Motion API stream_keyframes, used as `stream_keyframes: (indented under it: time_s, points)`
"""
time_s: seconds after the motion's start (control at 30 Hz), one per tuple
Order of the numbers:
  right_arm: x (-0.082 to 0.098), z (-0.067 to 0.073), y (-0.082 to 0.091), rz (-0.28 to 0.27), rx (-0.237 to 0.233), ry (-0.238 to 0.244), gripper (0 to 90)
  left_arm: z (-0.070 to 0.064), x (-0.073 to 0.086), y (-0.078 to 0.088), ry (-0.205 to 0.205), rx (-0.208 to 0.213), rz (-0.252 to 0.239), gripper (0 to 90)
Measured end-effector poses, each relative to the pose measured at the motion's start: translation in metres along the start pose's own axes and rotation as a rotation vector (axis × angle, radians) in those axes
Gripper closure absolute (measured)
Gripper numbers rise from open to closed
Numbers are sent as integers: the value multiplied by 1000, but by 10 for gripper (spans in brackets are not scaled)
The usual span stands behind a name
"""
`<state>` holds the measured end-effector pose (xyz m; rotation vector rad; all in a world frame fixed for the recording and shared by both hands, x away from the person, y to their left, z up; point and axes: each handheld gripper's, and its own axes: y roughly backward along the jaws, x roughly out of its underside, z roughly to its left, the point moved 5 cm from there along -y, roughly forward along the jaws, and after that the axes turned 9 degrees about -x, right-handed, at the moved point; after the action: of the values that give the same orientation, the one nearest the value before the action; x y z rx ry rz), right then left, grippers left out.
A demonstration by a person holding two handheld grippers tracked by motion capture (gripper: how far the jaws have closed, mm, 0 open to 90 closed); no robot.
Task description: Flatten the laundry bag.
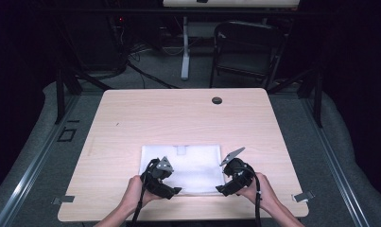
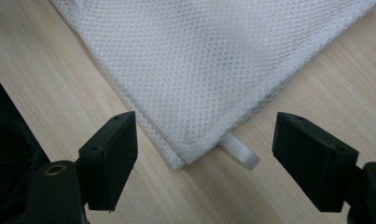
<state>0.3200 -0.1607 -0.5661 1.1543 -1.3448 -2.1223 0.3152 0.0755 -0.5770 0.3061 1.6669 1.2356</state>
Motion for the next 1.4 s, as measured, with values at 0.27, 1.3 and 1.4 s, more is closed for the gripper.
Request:
stream_keyframes:
  time_s: [0.27, 1.3, 1.4]
  points:
    - [0, 0, -1, 6, 1, 1, 243, -5, -1, -13, -50, -2, 28, 483]
    - [-3, 8, 2, -16, -14, 21, 340, -6, 0, -18, -53, 40, 17, 887]
    - [-4, 11, 5, -25, -10, 30, 358, -4, -2, -14, -41, 38, -5, 887]
